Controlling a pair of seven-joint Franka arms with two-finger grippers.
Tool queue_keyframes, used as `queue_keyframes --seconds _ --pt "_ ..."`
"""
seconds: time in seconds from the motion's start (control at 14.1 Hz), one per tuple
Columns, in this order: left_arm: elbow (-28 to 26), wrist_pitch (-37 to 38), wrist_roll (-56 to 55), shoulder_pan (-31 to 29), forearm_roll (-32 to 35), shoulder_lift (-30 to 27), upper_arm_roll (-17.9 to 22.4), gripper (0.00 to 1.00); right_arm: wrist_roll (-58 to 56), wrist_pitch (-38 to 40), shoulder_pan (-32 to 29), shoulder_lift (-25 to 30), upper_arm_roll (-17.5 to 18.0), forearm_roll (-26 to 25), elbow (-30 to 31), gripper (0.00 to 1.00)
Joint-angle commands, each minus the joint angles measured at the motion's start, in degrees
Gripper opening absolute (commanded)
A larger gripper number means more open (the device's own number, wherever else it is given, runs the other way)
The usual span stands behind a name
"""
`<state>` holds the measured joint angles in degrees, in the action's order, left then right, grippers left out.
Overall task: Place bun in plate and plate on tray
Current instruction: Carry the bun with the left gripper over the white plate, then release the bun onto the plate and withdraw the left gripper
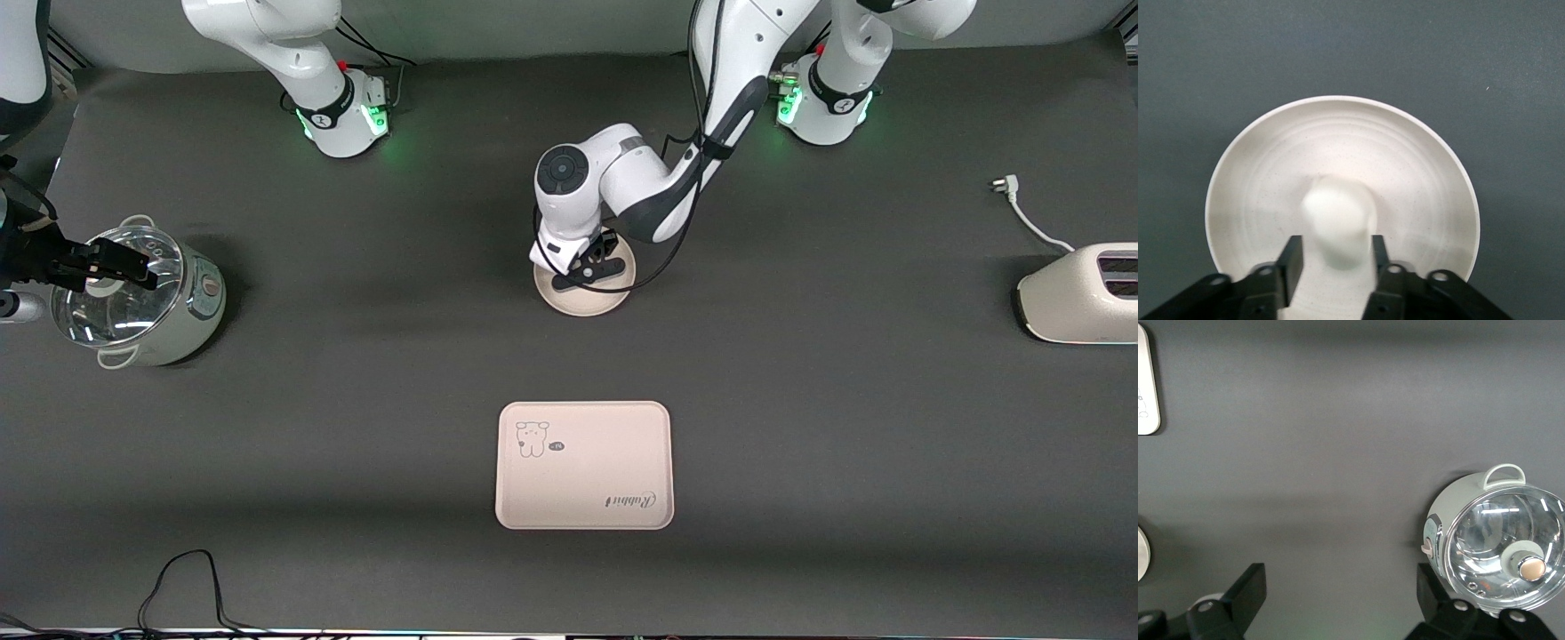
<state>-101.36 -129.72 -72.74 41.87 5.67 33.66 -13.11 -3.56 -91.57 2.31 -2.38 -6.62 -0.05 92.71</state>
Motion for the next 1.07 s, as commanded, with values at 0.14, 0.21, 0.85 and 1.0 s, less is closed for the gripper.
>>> queue_keyframes --seconds 0.14,0.21,0.85,1.0 --pt "0.37 0.6 -1.61 0.23 0.75 -0.97 0.45 1.0 -0.66 -0.19 0.15 0.62 0.03 -1.18 0.63 1.0" --pt "1.07 0.69 -1.27 0.05 0.75 -1.05 0.54 1.0 -0.66 -0.19 0.15 0.62 0.11 -1.18 0.63 1.0" --pt "3.1 25.28 28.14 -21.79 0.05 -19.93 0.72 1.0 3.36 0.16 3.13 2.29 0.46 0.65 2.21 1.0" --pt "3.1 28.8 38.42 -28.13 -0.4 -23.71 0.72 1.0 7.93 0.08 6.99 4.48 0.38 2.68 4.31 1.0"
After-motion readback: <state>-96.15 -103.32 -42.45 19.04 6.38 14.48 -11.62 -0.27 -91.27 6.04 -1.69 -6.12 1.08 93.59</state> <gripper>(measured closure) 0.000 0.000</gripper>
